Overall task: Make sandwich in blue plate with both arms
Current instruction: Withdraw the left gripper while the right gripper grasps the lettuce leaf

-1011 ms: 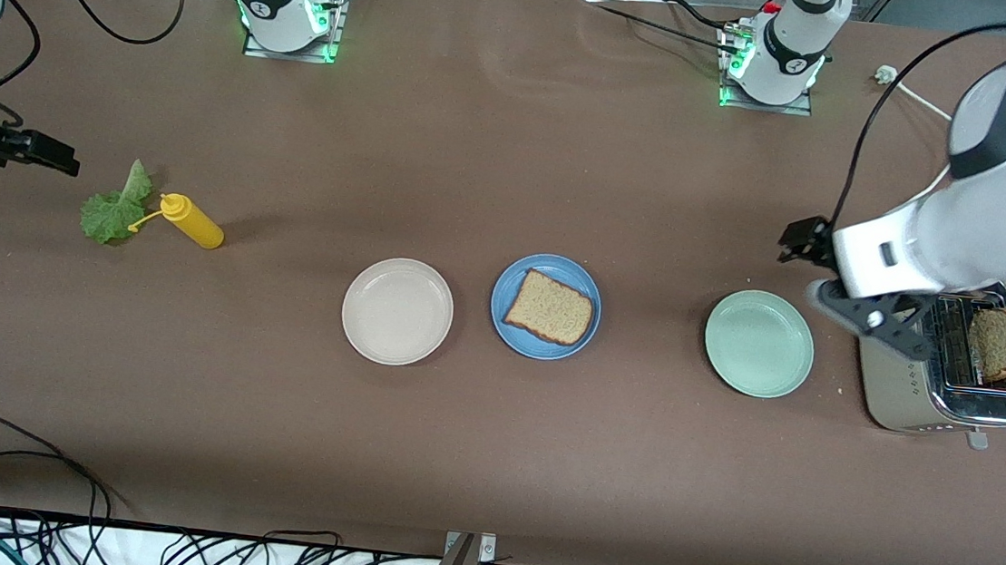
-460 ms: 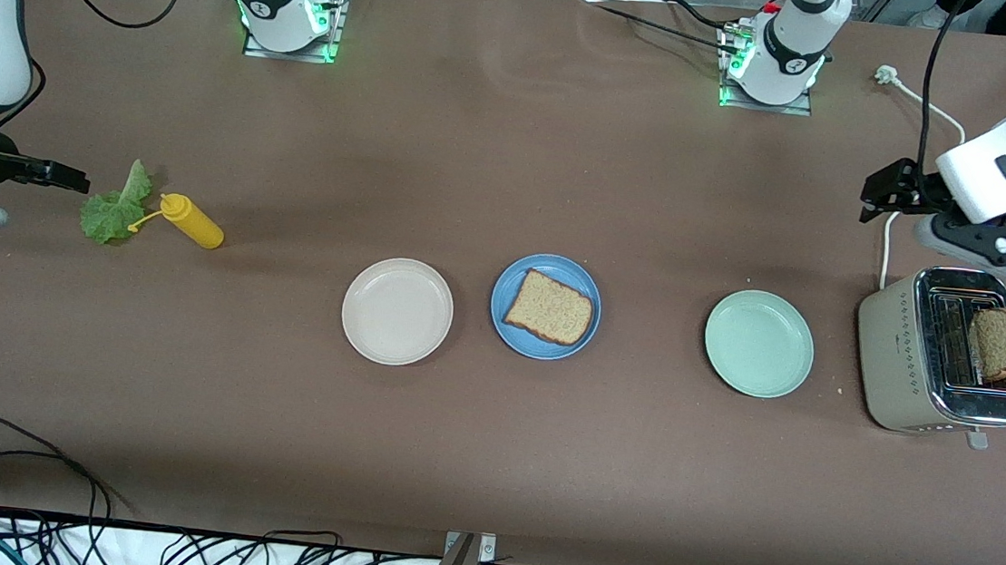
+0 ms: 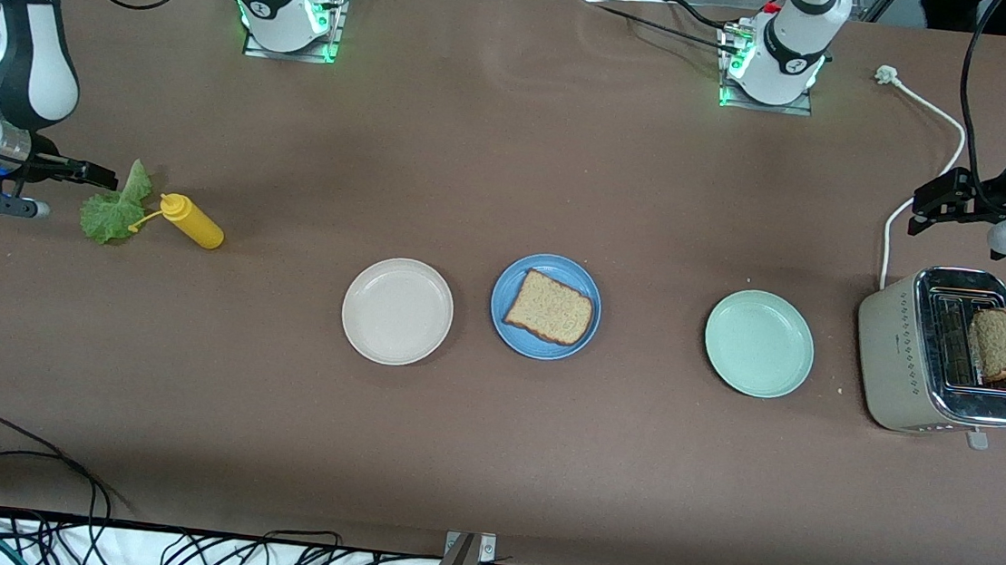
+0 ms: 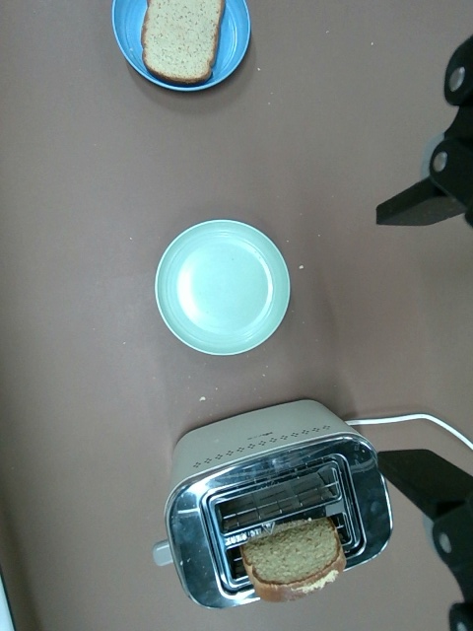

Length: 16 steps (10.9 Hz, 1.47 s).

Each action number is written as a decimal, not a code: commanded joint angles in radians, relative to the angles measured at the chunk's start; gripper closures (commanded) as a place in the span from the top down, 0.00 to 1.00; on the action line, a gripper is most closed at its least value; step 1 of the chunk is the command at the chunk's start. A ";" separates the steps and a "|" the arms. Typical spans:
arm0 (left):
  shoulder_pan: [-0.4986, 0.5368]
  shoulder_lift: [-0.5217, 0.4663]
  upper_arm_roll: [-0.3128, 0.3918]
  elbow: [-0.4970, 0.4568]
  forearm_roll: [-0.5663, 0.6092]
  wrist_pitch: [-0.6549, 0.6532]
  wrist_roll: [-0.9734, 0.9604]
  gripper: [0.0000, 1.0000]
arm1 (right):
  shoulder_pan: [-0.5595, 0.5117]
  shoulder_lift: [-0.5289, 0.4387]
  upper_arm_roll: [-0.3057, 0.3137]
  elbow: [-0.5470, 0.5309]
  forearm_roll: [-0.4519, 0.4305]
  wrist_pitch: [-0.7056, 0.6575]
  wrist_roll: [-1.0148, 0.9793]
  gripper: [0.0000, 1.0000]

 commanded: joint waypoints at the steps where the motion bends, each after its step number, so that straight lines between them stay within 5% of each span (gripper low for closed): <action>1: 0.048 -0.036 -0.028 -0.039 0.005 -0.027 0.005 1.00 | -0.016 0.069 -0.019 -0.024 -0.011 0.110 -0.045 1.00; 11: 0.039 -0.032 -0.038 -0.017 -0.013 -0.084 0.008 1.00 | -0.025 0.232 -0.017 -0.024 0.055 0.210 -0.053 1.00; 12: 0.040 -0.032 -0.043 -0.017 -0.013 -0.084 0.008 1.00 | -0.025 0.234 -0.017 -0.024 0.066 0.209 -0.055 0.87; 14: 0.039 -0.032 -0.041 -0.016 -0.013 -0.082 0.008 1.00 | -0.025 0.227 -0.014 -0.019 0.066 0.178 -0.071 0.00; 16: 0.039 -0.030 -0.043 -0.010 -0.013 -0.084 0.008 1.00 | -0.025 0.227 -0.014 -0.015 0.066 0.174 -0.073 0.00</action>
